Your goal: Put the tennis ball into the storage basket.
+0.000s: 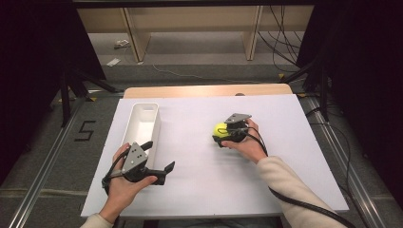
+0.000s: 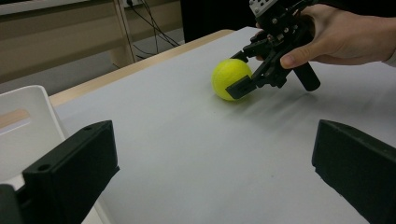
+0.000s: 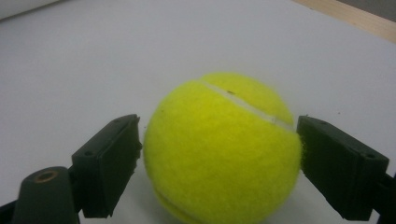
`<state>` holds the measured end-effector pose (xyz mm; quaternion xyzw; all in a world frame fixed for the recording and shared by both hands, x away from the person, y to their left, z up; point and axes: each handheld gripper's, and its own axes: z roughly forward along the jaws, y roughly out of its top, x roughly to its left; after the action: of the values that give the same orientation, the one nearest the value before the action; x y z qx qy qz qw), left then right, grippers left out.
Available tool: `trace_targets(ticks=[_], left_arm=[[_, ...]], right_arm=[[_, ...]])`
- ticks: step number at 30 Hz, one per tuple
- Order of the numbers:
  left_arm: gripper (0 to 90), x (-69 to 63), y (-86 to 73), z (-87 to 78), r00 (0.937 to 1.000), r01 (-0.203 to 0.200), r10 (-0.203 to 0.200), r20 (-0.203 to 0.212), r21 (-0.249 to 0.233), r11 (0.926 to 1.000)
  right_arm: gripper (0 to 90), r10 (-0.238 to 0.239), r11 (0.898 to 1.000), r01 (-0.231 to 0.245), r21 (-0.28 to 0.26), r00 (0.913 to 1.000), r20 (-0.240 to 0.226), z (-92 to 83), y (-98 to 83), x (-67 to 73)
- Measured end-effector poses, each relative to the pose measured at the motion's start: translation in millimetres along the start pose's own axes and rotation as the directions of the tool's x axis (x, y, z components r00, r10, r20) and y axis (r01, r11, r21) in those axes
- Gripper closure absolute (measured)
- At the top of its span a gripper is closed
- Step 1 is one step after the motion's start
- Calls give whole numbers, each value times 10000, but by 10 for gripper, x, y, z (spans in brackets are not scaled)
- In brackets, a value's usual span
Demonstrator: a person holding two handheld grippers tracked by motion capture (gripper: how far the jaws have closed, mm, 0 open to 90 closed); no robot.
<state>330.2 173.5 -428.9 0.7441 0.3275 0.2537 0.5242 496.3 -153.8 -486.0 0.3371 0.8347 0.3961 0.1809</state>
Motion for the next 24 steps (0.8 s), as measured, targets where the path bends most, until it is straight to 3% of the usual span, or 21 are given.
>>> trace_targets(ticks=[10, 24], left_arm=[[0, 2, -2, 4, 10000, 12, -12, 23, 34, 10000], [0, 6, -3, 2, 10000, 38, -38, 68, 20, 10000]], right_arm=[[253, 166, 9999, -166, 42, 9998, 102, 44, -3, 7], [264, 112, 9997, -110, -227, 9999, 68, 10, 30, 1]])
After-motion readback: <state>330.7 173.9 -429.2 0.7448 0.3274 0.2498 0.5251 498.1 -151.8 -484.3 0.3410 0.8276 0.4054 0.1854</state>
